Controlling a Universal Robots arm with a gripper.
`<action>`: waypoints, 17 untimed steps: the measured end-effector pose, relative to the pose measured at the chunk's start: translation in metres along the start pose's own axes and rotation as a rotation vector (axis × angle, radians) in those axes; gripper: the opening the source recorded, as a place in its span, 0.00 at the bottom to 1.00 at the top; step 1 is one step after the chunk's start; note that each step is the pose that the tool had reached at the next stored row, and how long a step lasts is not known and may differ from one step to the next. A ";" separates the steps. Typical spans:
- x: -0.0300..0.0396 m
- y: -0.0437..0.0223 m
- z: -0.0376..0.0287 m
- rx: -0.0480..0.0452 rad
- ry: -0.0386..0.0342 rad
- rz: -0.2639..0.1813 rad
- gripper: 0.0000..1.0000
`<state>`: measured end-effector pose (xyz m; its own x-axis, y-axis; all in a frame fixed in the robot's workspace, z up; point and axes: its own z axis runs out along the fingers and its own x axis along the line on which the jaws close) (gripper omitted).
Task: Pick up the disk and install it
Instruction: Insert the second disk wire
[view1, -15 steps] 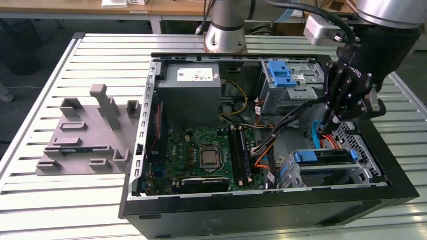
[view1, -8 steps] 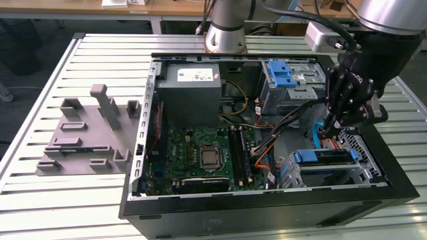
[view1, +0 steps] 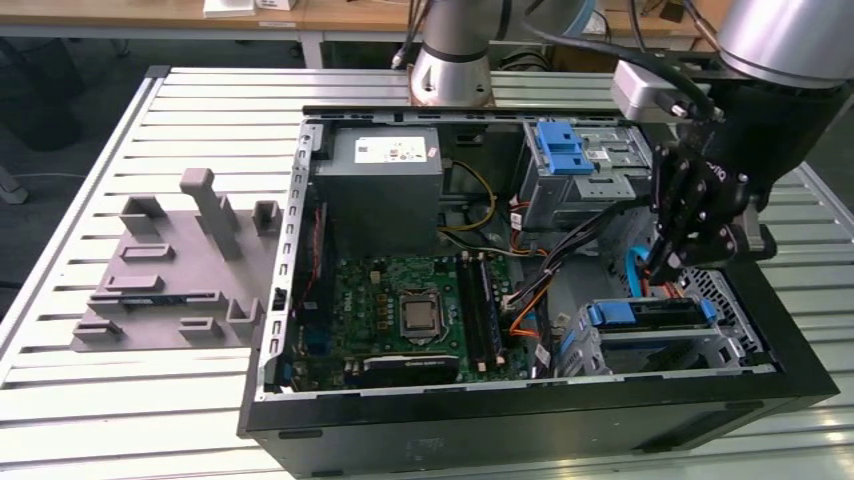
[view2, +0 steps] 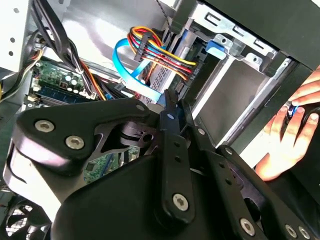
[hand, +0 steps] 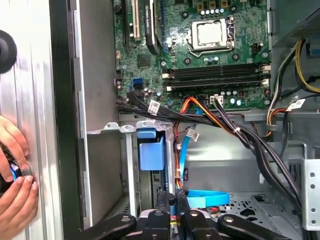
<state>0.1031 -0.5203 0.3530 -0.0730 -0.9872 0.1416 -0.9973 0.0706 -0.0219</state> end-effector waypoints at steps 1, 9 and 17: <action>0.0016 0.0001 0.0008 0.0005 -0.0008 0.000 0.20; 0.0087 0.0008 0.0037 0.0019 -0.0060 0.000 0.20; 0.0145 0.0004 0.0070 0.0037 -0.0065 -0.004 0.18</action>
<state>0.1017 -0.5356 0.3481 -0.0686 -0.9884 0.1353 -0.9975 0.0658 -0.0250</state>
